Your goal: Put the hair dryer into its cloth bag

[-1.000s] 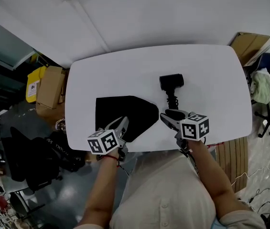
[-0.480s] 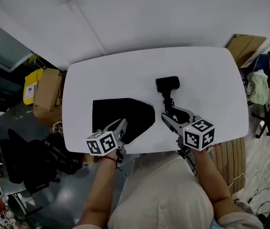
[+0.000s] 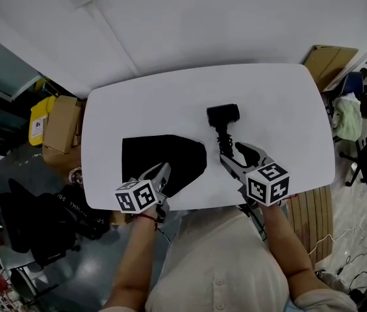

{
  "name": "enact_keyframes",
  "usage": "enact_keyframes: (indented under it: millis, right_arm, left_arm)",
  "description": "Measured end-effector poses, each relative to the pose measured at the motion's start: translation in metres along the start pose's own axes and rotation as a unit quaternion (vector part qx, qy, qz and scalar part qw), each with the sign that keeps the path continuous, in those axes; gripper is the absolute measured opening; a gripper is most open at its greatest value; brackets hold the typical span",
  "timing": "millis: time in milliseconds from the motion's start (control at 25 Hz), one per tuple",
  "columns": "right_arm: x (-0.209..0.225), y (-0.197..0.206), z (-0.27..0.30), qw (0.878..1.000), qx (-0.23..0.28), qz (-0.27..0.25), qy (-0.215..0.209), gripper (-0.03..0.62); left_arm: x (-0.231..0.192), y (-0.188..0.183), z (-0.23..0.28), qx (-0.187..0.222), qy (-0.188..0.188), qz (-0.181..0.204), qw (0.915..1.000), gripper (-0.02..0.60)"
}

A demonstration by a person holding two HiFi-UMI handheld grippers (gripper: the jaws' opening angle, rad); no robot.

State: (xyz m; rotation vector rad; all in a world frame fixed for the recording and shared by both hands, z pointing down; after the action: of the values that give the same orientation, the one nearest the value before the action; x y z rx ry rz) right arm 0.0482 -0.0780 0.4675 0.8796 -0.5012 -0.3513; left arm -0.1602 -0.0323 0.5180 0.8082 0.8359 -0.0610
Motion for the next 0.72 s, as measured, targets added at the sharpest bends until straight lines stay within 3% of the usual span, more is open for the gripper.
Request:
enact_keyframes:
  millis: [720]
  right_arm:
    - [0.019, 0.022, 0.021, 0.999, -0.036, -0.016, 0.035, 0.267]
  left_arm:
    - [-0.001, 0.001, 0.000, 0.002, -0.001, -0.005, 1.0000, 0.031]
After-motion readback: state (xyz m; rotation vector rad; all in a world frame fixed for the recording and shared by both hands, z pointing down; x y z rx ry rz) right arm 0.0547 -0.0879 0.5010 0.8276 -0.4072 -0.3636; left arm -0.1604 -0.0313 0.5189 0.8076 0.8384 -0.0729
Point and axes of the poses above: the fingertips, and each gripper's own axes: z forward along the fingers, x to its right, y out of its underside, the point moved 2 cm from there along -z, backward along the fingers, and after that the axes turned 12 degrees about y, right-handed, at the moved point
